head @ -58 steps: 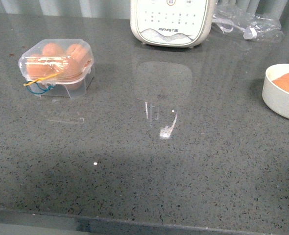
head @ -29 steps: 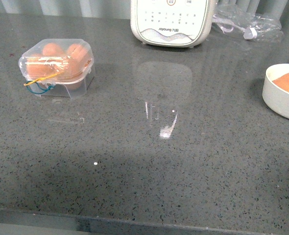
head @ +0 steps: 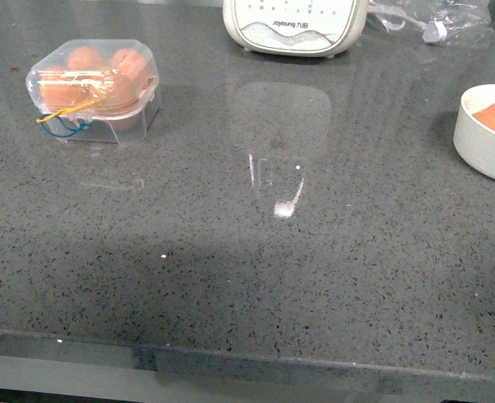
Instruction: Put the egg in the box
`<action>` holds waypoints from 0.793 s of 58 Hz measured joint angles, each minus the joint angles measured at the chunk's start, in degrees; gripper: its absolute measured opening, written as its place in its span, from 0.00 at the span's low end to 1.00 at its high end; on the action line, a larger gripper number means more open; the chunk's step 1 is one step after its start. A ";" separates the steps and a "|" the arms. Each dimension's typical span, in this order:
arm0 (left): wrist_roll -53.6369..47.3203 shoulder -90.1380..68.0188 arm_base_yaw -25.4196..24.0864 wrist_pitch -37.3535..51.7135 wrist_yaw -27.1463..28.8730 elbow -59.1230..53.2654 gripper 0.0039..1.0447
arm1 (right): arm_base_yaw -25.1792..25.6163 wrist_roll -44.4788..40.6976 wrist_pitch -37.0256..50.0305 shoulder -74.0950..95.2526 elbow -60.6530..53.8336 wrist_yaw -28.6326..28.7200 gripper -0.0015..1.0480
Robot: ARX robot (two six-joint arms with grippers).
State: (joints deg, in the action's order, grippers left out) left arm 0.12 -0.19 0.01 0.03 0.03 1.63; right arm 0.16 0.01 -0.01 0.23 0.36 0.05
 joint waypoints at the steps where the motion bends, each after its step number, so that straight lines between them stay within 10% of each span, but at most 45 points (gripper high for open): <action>1: 0.00 0.00 0.00 0.00 0.00 -0.02 0.93 | 0.00 0.00 0.00 0.00 0.00 0.00 0.93; 46: 0.00 0.00 0.00 0.00 0.00 -0.02 0.94 | 0.00 0.00 0.00 0.00 0.00 0.00 0.93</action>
State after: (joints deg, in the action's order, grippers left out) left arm 0.12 -0.19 0.01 0.03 0.03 1.61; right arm 0.16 0.01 -0.01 0.23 0.36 0.05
